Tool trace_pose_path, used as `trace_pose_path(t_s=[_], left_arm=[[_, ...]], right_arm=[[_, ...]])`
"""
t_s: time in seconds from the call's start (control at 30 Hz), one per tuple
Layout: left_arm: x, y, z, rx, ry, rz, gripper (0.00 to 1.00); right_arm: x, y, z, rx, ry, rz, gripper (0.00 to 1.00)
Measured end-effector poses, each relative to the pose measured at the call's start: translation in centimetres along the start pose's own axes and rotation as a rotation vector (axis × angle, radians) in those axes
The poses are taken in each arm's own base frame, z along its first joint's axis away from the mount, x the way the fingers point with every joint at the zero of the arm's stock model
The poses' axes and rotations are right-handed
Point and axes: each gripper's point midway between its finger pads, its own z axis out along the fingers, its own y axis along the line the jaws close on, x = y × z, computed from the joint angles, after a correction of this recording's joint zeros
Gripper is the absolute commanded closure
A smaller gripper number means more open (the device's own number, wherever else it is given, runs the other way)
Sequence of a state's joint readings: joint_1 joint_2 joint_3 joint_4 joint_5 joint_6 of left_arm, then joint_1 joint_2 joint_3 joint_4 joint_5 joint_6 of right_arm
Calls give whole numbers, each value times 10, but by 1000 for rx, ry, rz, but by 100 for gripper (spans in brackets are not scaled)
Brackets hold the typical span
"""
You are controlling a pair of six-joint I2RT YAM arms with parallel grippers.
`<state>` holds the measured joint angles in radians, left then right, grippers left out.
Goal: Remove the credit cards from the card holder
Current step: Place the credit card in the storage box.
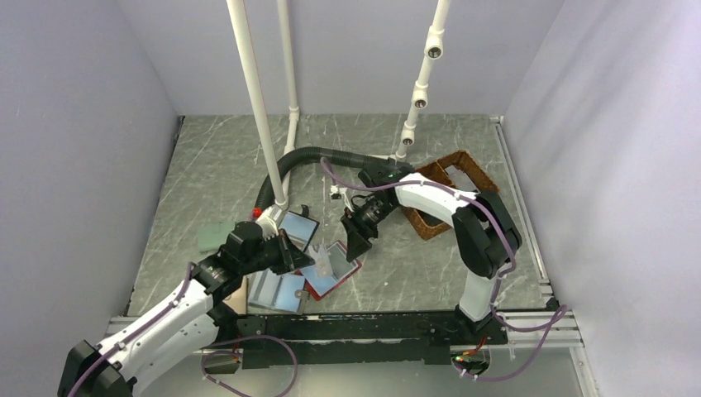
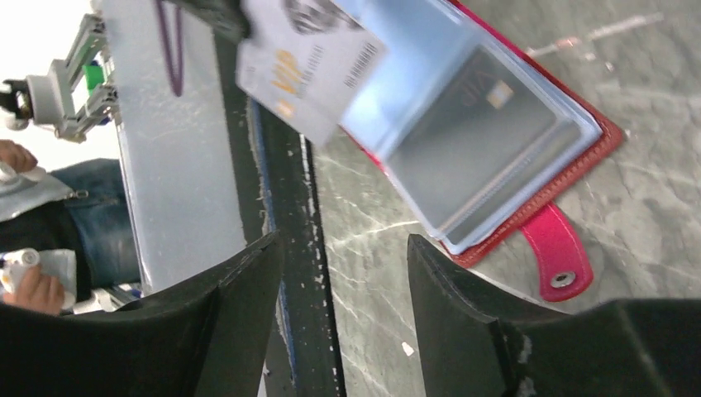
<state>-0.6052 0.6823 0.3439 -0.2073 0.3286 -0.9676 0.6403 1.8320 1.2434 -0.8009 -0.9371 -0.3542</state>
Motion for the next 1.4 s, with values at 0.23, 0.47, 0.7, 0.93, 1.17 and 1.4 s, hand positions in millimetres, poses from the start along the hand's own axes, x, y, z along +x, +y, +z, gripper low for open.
trace_pose_path(t_s=[0.23,0.47,0.7,0.93,1.17,1.4], left_arm=[[-9,-18,14,83,13,105,100],[-27,-46,28,205,-28,161,100],[-37,-66,37,294,-58,185,100],[-37,-78,47,343,-57,191,100],[-36,-91,51,388,-57,203,100],[-37,-97,52,410,-63,211,100]], right_arm=[[-15,22,-30,-105,-96,-78,31],[-22,12,-61,-134,-212,-14,28],[-28,18,-67,-183,-255,-3,27],[-32,20,-75,-211,-294,8,27],[-34,21,-80,-230,-321,17,27],[-36,23,-85,-252,-342,40,30]])
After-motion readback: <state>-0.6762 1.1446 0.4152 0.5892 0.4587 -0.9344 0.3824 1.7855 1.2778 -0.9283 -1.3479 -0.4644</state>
